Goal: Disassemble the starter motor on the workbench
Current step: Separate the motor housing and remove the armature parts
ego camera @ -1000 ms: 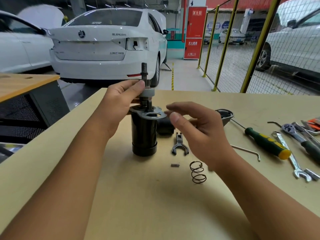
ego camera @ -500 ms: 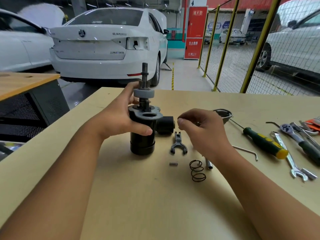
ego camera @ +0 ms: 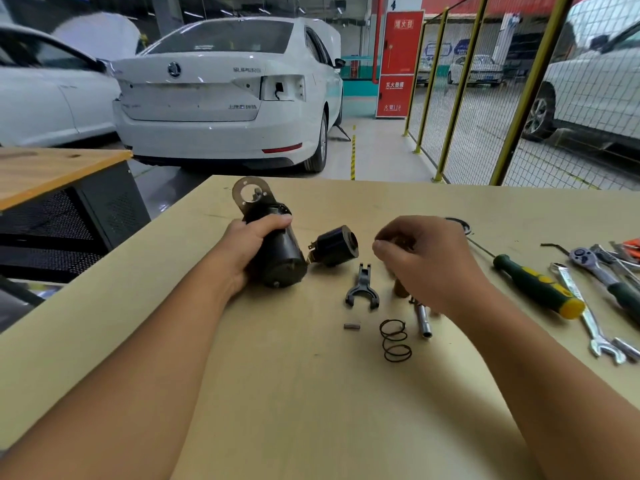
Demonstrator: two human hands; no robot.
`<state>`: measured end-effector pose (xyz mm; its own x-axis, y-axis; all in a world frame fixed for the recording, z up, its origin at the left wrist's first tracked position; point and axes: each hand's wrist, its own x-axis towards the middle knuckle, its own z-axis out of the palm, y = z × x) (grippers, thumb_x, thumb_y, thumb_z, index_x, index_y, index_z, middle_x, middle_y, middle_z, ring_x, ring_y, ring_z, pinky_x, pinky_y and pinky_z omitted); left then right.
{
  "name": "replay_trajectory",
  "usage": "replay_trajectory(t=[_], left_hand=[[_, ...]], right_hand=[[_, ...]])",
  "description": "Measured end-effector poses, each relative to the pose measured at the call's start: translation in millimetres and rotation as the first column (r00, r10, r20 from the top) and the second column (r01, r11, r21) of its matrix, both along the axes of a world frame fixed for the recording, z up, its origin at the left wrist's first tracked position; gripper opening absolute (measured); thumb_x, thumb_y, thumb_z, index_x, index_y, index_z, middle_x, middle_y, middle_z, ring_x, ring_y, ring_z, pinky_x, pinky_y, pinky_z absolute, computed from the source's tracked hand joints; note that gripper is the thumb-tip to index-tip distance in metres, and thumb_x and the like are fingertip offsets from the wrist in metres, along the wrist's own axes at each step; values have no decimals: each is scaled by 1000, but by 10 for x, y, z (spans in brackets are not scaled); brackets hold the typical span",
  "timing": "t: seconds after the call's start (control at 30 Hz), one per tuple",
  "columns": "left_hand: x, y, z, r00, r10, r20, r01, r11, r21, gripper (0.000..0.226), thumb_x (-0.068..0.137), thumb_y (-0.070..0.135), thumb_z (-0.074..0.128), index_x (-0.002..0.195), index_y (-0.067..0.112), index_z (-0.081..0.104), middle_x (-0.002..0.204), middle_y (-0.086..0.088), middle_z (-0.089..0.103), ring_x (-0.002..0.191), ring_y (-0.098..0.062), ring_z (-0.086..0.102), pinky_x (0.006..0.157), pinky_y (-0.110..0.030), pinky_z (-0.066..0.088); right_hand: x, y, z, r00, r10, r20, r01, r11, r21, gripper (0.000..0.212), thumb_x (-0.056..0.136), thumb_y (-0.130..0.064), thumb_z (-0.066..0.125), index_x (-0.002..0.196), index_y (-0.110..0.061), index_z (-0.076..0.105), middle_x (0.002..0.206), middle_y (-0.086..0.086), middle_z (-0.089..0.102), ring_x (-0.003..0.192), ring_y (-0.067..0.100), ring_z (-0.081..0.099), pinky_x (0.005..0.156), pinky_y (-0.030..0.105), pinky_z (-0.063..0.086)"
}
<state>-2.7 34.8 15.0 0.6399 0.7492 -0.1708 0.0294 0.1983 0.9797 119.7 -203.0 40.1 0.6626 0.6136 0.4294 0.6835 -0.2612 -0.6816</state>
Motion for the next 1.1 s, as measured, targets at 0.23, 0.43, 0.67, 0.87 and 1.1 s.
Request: replay_trajectory(t=[0.23,0.43,0.67,0.87,1.1], left_hand=[[73,-15,108,978,37,-207,-21,997,77,90,54,43,91,126,22,42,111,-17,68,81,-39,77,73,-61,62],[-18,-7,177,906,76,-416,41,963,265,84,64,62,73,130,19,45,107,-12,72,83,-32,76,62,-40,61],[-237,10,351,846,120,-520,214,816,537,28,105,44,53,122,23,48,100,-12,66,73,-31,75,51,-39,60],[-376,18,579,731,228,-643,664,-19,748,88,75,3,81,138,54,49,141,7,46,129,-22,44,98,-44,50],[-409,145,325,819,54,-571,573,-141,808,85,65,11,94,136,43,61,169,18,16,144,-28,37,109,-60,43]], right_hand=[[212,-181,110,975,92,204,13,886,-464,20,84,-21,71,81,-40,66,78,-21,57,73,1,55,57,18,38],[260,-267,179,981,84,174,14,867,-498,26,82,-19,78,77,-38,61,81,-11,59,67,9,59,51,25,48],[442,-449,224,1000,19,15,-6,799,-601,17,79,-10,82,81,-22,69,75,4,70,53,14,70,48,26,57],[610,-484,137,988,4,153,98,755,-649,21,74,-16,84,84,-29,70,78,-7,67,62,9,64,52,24,52],[696,-497,82,984,-23,175,132,750,-648,22,72,-19,84,89,-24,71,84,-4,66,74,9,56,64,30,53]])
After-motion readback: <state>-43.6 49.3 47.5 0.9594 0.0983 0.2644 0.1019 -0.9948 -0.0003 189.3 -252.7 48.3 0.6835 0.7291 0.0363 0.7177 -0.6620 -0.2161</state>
